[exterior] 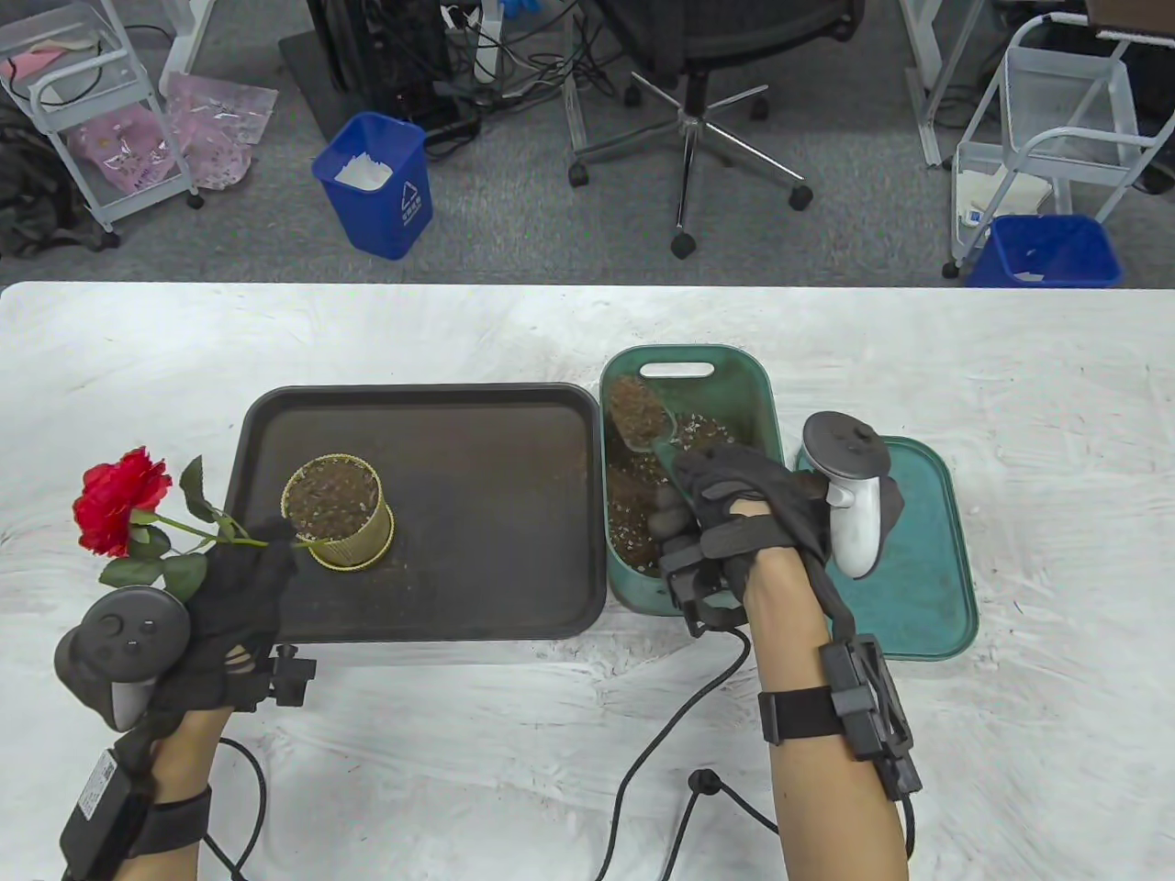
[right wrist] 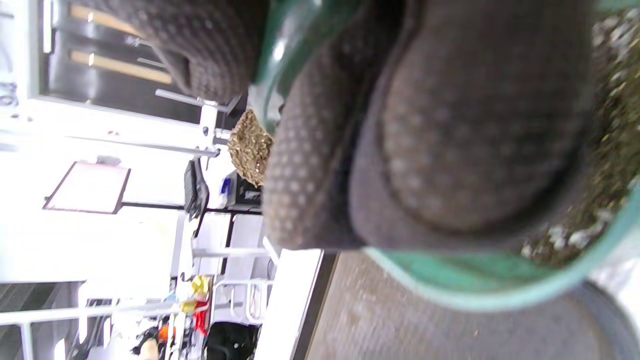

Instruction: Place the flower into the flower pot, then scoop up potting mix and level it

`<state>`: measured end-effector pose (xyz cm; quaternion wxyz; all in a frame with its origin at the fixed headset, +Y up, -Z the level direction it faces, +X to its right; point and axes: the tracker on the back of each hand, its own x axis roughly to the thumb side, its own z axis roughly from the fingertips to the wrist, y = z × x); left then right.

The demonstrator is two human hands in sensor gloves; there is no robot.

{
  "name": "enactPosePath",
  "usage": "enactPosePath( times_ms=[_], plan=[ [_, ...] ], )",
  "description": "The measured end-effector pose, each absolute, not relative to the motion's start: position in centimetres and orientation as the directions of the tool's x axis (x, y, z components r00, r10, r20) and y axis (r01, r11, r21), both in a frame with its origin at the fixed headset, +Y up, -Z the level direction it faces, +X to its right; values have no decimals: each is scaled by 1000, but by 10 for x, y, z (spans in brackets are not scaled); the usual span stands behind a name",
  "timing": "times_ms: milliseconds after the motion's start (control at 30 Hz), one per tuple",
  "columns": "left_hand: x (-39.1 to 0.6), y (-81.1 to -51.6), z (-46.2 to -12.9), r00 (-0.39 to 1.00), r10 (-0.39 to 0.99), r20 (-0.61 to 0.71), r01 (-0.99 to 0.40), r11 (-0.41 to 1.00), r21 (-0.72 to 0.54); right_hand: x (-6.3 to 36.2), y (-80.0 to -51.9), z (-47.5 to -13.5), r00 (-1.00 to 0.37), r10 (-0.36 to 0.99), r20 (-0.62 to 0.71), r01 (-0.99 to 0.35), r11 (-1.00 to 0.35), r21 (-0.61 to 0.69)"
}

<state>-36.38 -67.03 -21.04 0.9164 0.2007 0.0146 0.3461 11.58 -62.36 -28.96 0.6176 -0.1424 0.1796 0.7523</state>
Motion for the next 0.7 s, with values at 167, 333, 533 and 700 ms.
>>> enactPosePath(
  times_ms=[167,333,533,700],
  plan=[
    [-364,-670,-210,760,640,112,-628,679,379,59,-627,-288,-209,894,-396,-966,-126,225],
    [-364,-670,-210,756,645,111,-633,676,377,-11,-640,-291,-222,891,-396,-928,-69,366],
    [-364,-670,-211,752,650,111,-637,674,375,-69,-659,-303,-301,869,-392,-886,-102,453],
    [-365,-670,-211,751,651,112,-639,673,374,-96,-670,-314,-386,842,-377,-863,-186,470]
  ],
)
